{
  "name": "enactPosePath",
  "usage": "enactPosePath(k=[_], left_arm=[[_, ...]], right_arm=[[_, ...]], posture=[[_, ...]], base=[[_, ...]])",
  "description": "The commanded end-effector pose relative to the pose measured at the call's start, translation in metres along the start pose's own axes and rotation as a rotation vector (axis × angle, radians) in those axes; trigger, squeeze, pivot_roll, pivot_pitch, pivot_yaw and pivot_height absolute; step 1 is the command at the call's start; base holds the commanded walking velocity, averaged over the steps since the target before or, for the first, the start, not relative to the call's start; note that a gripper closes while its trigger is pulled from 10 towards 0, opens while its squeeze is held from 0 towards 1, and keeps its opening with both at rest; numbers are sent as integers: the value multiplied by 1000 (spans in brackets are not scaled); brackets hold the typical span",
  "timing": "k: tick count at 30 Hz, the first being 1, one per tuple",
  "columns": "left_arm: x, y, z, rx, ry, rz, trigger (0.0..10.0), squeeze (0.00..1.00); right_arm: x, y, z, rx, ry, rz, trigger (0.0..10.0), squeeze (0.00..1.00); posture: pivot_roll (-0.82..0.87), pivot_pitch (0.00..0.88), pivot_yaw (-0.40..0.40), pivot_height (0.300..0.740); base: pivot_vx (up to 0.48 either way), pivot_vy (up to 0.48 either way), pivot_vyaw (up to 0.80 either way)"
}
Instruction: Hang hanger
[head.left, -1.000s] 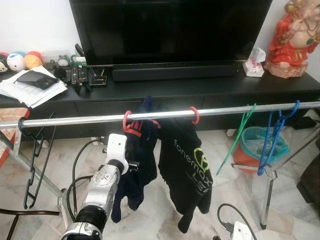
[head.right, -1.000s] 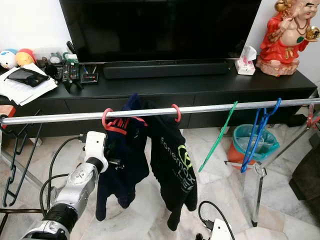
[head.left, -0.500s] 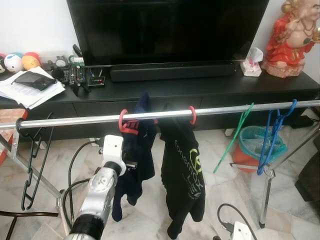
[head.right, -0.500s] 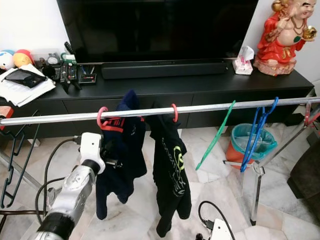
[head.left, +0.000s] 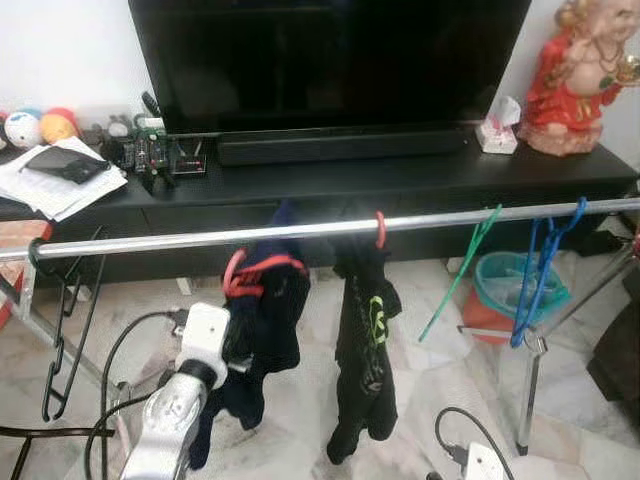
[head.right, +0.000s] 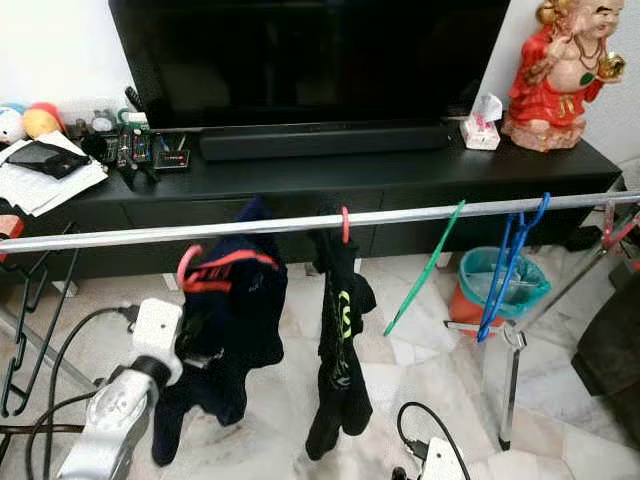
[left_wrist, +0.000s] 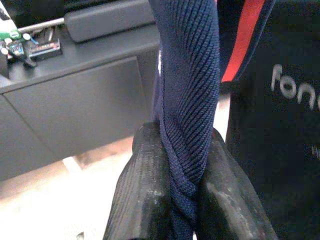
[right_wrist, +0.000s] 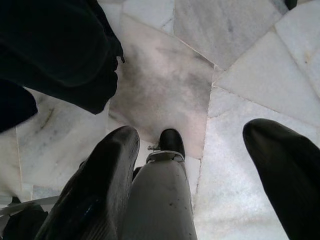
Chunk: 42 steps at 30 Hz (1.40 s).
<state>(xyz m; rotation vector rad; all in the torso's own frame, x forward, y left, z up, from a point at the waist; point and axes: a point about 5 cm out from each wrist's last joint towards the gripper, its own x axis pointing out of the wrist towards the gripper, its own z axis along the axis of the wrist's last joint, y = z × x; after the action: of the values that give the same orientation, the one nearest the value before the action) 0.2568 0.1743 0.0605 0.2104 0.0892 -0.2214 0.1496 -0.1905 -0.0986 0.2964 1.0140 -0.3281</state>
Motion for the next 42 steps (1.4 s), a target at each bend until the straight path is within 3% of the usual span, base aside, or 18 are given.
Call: enactPosePath(k=[1, 6, 15, 22, 23, 26, 28, 30, 32, 38, 42], left_arm=[[-3, 2, 9, 27, -34, -7, 10000, 0], [-15, 6, 0, 59, 3, 1, 10000, 0], [-27, 9, -34, 90, 128, 16, 10000, 0], [-28, 10, -67, 110, 297, 12, 10000, 0], [-28, 10, -80, 89, 363, 18, 10000, 0], [-28, 9, -93, 70, 447, 33, 10000, 0], [-31, 10, -111, -15, 575, 92, 10000, 0], [-32, 10, -114, -32, 600, 107, 10000, 0], [-38, 9, -125, -59, 704, 156, 10000, 0], [-47, 3, -136, -82, 798, 161, 10000, 0], [-46, 2, -137, -86, 805, 158, 10000, 0]], right_arm=[[0, -1, 0, 1, -3, -5, 10000, 0], [0, -1, 0, -4, -1, -4, 10000, 0], [0, -1, 0, 2, -3, -7, 10000, 0], [0, -1, 0, -5, -1, -6, 10000, 0], [0, -1, 0, -6, 0, -4, 10000, 0], [0, -1, 1, -18, 3, 0, 10000, 0], [0, -2, 2, -89, 9, 11, 10000, 0], [0, -2, 2, -95, 10, 13, 10000, 0], [0, -3, 2, -104, 14, 18, 10000, 0], [0, -4, 2, -118, 15, 21, 10000, 0], [0, -5, 1, -133, 26, 18, 10000, 0]], posture=[[197, 0, -29, 736], [200, 0, -29, 736], [190, 0, -30, 736], [189, 0, -38, 736], [185, 0, -43, 736], [181, 0, -48, 736], [173, 0, -53, 736], [173, 0, -53, 736], [164, 0, -62, 736], [145, 0, -63, 736], [141, 0, -60, 736]], base=[[0, 0, 0], [0, 0, 0], [0, 0, 0], [0, 0, 0], [0, 0, 0], [0, 0, 0], [0, 0, 0], [0, 0, 0], [0, 0, 0], [0, 0, 0], [0, 0, 0]])
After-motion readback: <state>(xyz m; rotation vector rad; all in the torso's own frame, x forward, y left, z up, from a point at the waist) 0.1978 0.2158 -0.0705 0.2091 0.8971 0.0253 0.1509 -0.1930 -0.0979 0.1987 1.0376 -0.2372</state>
